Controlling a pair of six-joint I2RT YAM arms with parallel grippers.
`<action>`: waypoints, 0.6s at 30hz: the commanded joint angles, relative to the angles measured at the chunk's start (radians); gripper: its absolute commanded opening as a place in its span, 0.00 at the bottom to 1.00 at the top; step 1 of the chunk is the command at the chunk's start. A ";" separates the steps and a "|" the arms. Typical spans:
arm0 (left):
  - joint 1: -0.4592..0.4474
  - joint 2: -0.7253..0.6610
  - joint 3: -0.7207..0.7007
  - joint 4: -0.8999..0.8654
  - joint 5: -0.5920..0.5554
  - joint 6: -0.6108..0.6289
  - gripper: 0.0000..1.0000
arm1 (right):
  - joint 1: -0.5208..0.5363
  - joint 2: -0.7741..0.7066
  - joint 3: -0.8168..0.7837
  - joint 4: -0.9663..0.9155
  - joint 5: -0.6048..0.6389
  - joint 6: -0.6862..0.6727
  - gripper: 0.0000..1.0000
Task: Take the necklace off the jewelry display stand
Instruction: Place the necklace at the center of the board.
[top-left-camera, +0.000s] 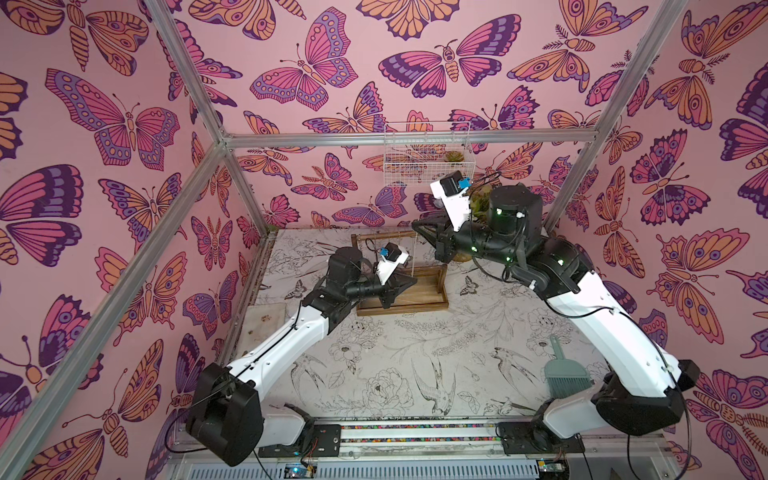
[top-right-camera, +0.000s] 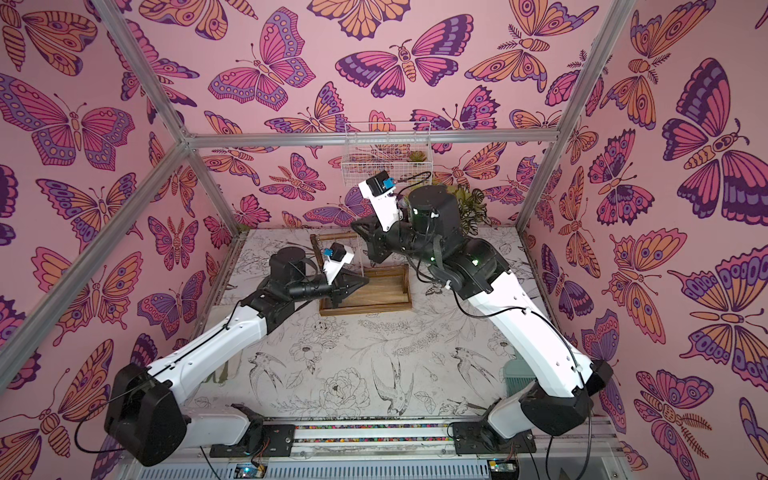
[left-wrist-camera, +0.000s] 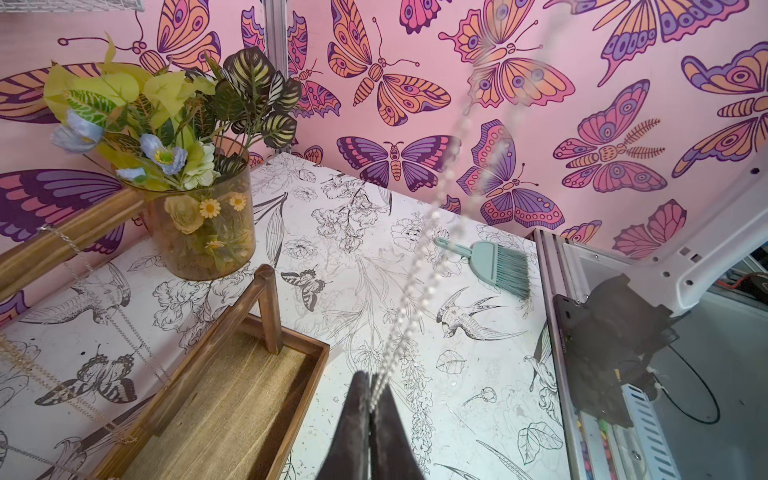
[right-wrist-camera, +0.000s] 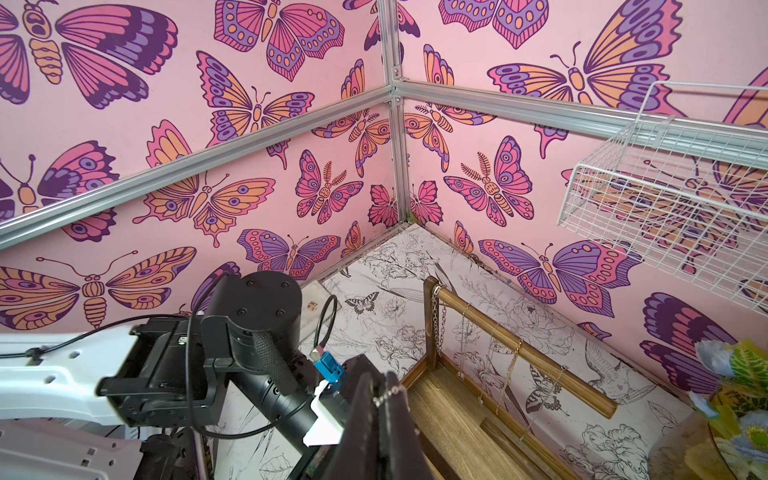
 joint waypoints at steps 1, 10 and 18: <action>-0.006 -0.026 -0.024 0.009 -0.014 -0.009 0.03 | 0.007 -0.023 -0.010 0.013 -0.001 0.012 0.00; -0.009 -0.091 -0.065 -0.050 -0.089 -0.015 0.00 | 0.007 -0.017 -0.067 0.055 -0.023 0.037 0.00; -0.011 -0.211 -0.165 -0.140 -0.181 -0.036 0.00 | 0.007 -0.008 -0.193 0.150 -0.056 0.105 0.00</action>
